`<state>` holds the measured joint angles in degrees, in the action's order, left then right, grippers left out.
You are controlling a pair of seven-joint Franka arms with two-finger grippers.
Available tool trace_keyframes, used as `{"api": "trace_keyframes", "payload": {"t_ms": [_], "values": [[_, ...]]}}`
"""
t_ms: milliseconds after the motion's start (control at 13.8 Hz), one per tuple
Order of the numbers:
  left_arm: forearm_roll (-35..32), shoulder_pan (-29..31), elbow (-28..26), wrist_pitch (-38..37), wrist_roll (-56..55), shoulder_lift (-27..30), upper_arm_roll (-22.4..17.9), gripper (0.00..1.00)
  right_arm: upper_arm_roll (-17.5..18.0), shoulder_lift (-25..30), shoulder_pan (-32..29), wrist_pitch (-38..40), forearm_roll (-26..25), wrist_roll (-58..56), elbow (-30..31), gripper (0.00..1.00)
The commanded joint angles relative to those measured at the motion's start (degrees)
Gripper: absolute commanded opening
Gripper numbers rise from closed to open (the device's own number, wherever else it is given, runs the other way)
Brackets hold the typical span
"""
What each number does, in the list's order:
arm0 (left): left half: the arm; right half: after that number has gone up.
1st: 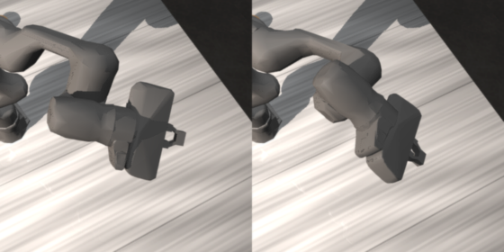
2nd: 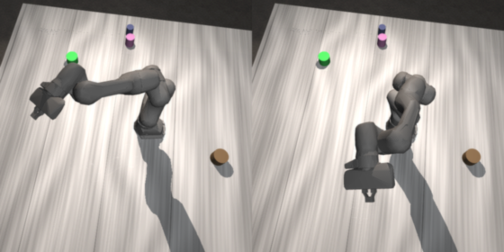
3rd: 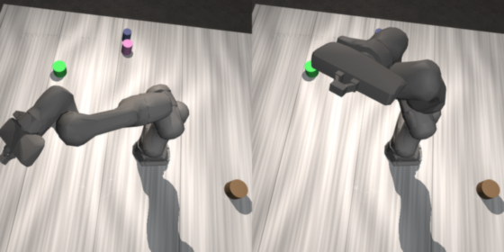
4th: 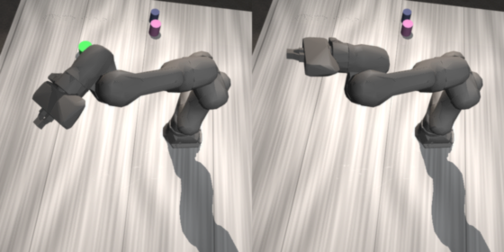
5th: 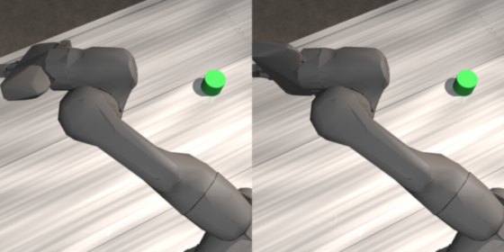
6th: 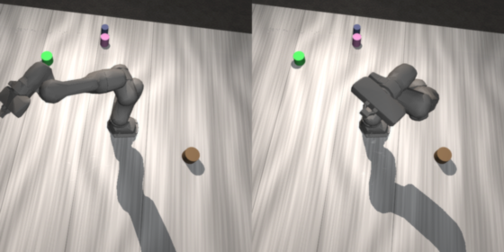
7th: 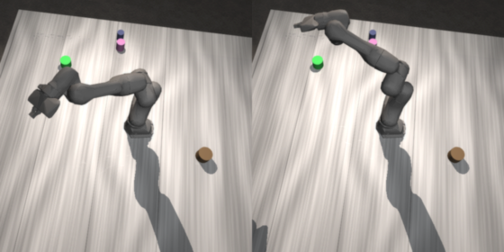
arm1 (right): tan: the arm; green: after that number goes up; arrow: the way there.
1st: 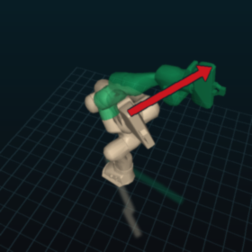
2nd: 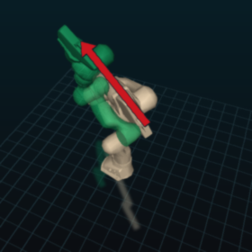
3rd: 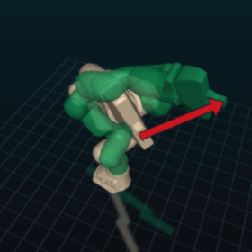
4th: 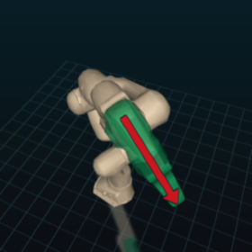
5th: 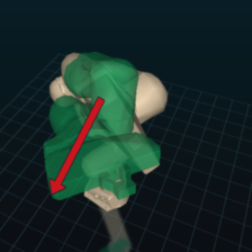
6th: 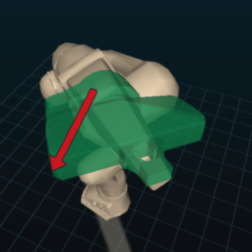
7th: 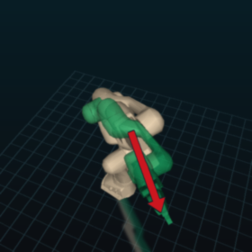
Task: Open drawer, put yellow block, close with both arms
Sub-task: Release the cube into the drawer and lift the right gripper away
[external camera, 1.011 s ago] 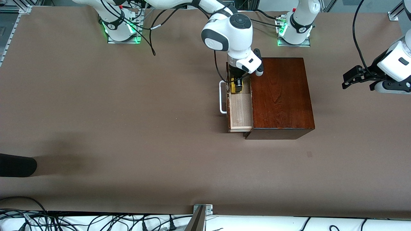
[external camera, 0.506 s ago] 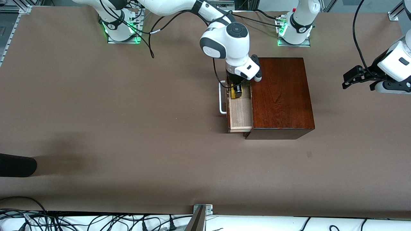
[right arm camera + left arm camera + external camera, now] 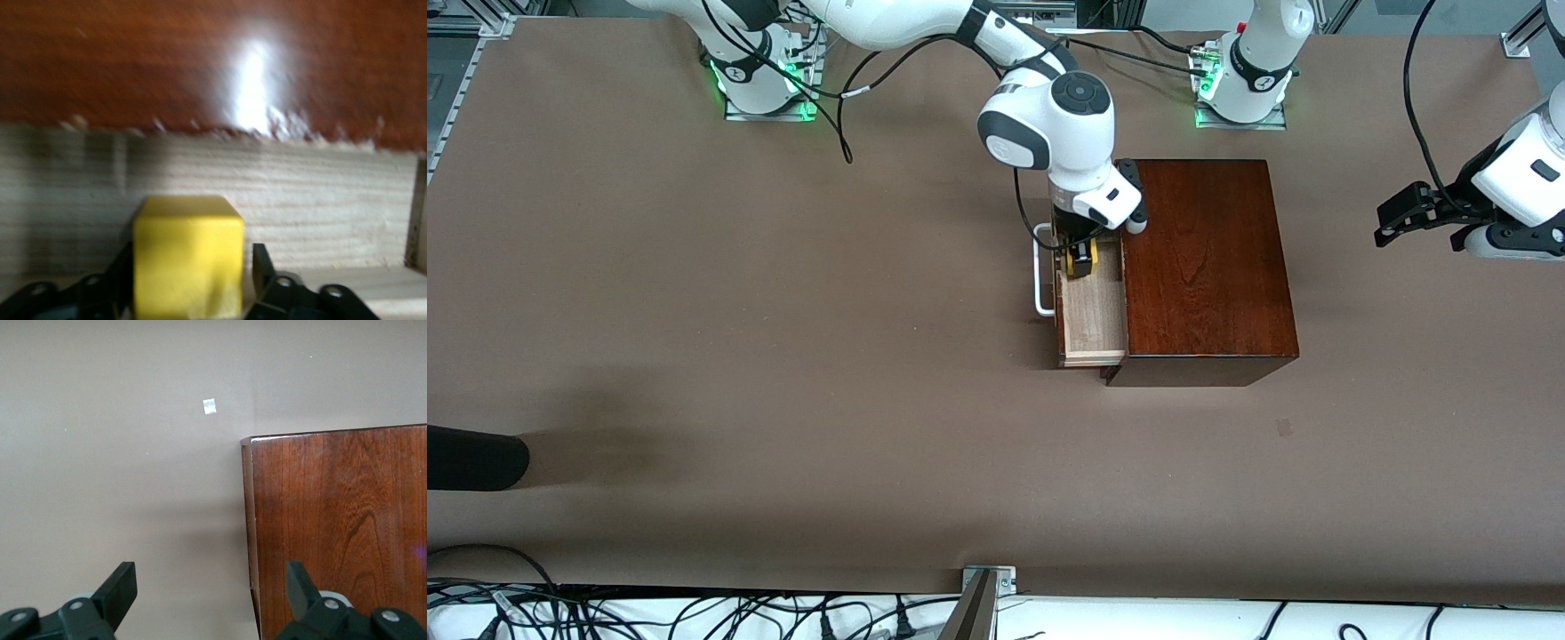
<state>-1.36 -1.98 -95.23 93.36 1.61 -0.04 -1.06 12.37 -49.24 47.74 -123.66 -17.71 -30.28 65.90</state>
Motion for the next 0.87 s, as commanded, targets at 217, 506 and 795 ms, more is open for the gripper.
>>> {"api": "trace_keyframes", "payload": {"t_ms": [217,506,795], "values": [[1.1,0.2,1.4,-1.2,1.6,-0.5,0.0,1.0,1.0,5.5,-3.9,3.0,8.5,-1.4,-1.5,1.0],[1.1,0.2,1.4,-1.2,1.6,-0.5,0.0,1.0,0.1,12.0,-4.8,9.6,10.3,-1.1,-3.0,1.0],[1.2,-0.5,2.0,-1.8,1.4,-0.6,0.1,1.0,0.2,20.7,-16.6,19.1,10.8,-1.4,-2.9,1.0]]}}
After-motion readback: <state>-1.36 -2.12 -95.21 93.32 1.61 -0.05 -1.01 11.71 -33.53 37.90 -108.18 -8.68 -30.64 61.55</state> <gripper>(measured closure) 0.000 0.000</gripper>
